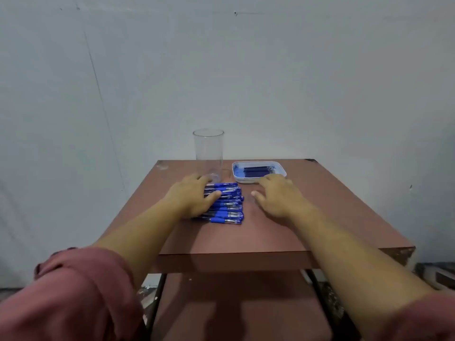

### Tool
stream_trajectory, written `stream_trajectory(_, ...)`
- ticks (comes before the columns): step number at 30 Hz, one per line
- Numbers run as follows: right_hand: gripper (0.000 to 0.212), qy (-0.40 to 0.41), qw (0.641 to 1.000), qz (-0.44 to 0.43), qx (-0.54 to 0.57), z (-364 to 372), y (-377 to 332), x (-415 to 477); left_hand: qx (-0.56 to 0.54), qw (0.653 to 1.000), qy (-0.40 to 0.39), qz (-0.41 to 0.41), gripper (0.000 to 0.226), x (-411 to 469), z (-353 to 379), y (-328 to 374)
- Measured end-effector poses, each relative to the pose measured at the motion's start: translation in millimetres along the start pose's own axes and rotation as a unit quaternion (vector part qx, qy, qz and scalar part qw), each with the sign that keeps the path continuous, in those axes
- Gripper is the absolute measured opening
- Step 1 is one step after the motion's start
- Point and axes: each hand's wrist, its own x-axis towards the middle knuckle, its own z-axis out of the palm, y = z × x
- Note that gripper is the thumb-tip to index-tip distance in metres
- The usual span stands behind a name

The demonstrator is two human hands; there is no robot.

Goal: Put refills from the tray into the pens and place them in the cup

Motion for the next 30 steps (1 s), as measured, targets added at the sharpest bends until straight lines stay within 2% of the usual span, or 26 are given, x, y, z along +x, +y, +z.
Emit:
stream_trajectory(6,0.043,-0.038,0.997,0.009,0.061,23,11,5,-0.019,1.000,0.000,0.025,0.059,8,27,-10)
stream_trajectory(12,0.041,-0.013,0.996,0.009,0.083,37,16,5,-0.051,0.998,0.030,0.027,0.088,8,37,-14)
stream_trajectory(26,0.034,0.009,0.996,-0.004,0.083,38,16,10,-0.086,0.995,0.046,0.026,0.080,7,42,-17)
stream_trajectory(30,0.027,0.044,0.984,-0.044,0.169,37,8,17,-0.093,0.994,0.045,0.029,0.080,5,41,-16)
